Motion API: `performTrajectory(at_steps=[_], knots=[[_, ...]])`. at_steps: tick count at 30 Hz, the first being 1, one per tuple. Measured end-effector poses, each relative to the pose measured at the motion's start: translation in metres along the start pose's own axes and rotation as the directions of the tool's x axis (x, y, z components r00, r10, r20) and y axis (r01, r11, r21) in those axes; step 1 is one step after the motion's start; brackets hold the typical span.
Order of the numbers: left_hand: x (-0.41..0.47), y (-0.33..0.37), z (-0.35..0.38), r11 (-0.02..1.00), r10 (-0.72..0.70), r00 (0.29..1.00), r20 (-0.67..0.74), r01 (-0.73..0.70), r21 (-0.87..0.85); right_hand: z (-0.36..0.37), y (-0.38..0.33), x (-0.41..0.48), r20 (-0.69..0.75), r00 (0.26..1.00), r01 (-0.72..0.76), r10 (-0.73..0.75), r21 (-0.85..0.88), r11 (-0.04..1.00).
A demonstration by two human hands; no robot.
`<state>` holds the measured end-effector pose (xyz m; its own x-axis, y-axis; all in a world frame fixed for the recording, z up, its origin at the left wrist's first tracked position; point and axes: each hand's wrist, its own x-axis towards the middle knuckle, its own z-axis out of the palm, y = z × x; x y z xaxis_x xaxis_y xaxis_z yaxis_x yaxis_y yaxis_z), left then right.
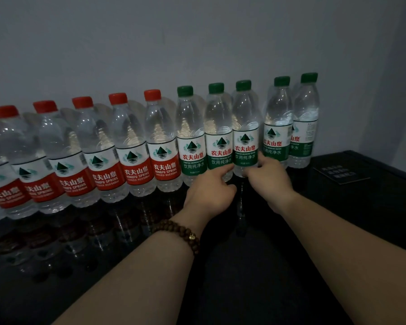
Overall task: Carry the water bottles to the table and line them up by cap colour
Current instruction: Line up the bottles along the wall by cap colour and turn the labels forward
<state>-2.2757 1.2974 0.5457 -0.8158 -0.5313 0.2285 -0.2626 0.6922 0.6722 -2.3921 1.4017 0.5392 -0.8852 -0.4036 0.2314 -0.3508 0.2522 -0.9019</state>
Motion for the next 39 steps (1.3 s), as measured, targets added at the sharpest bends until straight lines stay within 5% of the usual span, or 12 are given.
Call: performTrajectory(at_steps=[7,10,13,17,39], knots=[[-0.005,0.008,0.004,0.956,0.067,0.995,0.078,-0.087,0.281,-0.014,0.0,0.004,0.056,0.997,-0.063,0.052,0.209,0.976],[-0.007,0.021,0.009,0.914,0.088,0.993,0.082,-0.113,0.39,-0.02,-0.002,0.004,-0.03,0.994,-0.09,0.102,0.271,0.958],[-0.001,0.035,0.012,0.943,-0.022,0.995,0.099,-0.012,0.332,-0.027,-0.005,-0.001,-0.194,0.976,-0.044,0.097,0.261,0.964],[-0.003,0.043,0.026,0.956,-0.124,0.991,-0.04,0.131,0.262,-0.028,0.0,0.001,-0.212,0.976,-0.011,0.051,0.183,0.983],[0.008,0.036,0.031,0.981,-0.073,0.996,-0.046,0.08,0.179,-0.019,0.018,0.016,-0.14,0.99,-0.007,0.034,0.187,0.982]])
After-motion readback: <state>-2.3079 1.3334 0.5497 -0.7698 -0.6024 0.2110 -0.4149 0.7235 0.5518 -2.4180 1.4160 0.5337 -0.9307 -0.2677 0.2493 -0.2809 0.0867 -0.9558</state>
